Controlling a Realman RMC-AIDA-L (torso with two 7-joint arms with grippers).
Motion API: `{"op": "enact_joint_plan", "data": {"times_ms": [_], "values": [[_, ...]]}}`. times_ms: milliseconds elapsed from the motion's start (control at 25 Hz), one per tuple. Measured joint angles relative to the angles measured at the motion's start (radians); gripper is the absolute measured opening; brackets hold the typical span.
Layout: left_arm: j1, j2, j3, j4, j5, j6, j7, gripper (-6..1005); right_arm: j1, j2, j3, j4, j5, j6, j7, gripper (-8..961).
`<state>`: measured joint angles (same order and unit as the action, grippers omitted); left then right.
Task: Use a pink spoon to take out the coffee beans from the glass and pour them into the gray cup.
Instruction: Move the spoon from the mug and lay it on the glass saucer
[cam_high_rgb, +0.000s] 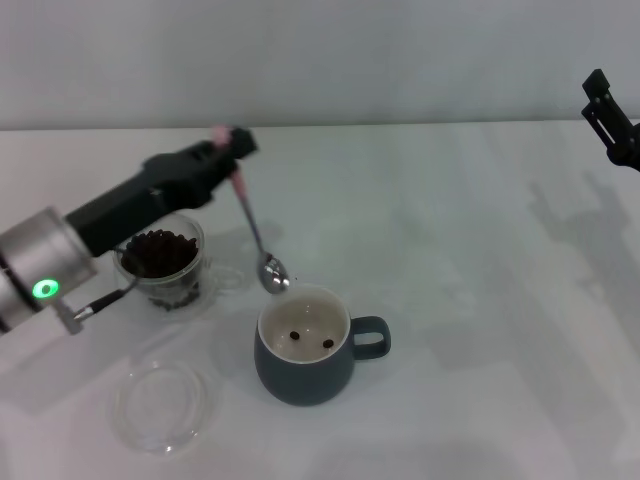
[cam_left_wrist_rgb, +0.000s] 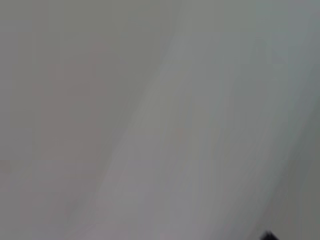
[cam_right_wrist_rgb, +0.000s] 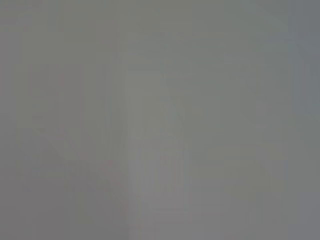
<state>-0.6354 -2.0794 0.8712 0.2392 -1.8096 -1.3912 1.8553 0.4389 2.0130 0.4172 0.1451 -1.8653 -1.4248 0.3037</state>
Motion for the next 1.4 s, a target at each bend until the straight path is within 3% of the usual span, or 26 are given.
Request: {"op": "enact_joint_plan", "data": {"times_ms": [440,480,720,1000,1400], "values": [[0.193,0.004,-0.003,-0.008,-0.311,-0.139,-0.119,138,0.016,-0.002,0.0,-0.003,0.0,0.003,-0.005,871],[0.277,0.002,-0.003,-0.016,-0.405,-0.201,-0.143,138,0.018,-0.003,0.001,-0.004,0.0,0.002,-0.006,871],[0.426,-0.001,-0.003,-0.134,-0.558,-0.232,-0.12,138,0.03,-0.003,0.008,-0.005,0.004,0.001,-0.007,871],[0.472,-0.001,0.004,-0.214,-0.524,-0.223,-0.115,137,0.053,-0.003,0.006,-0.029,0.002,0.012,-0.008,871],[0.424,0.0,0.005,-0.241,-0.458,-0.089,-0.023,138,0.06,-0.002,0.002,-0.03,0.0,0.022,-0.008,871]]}}
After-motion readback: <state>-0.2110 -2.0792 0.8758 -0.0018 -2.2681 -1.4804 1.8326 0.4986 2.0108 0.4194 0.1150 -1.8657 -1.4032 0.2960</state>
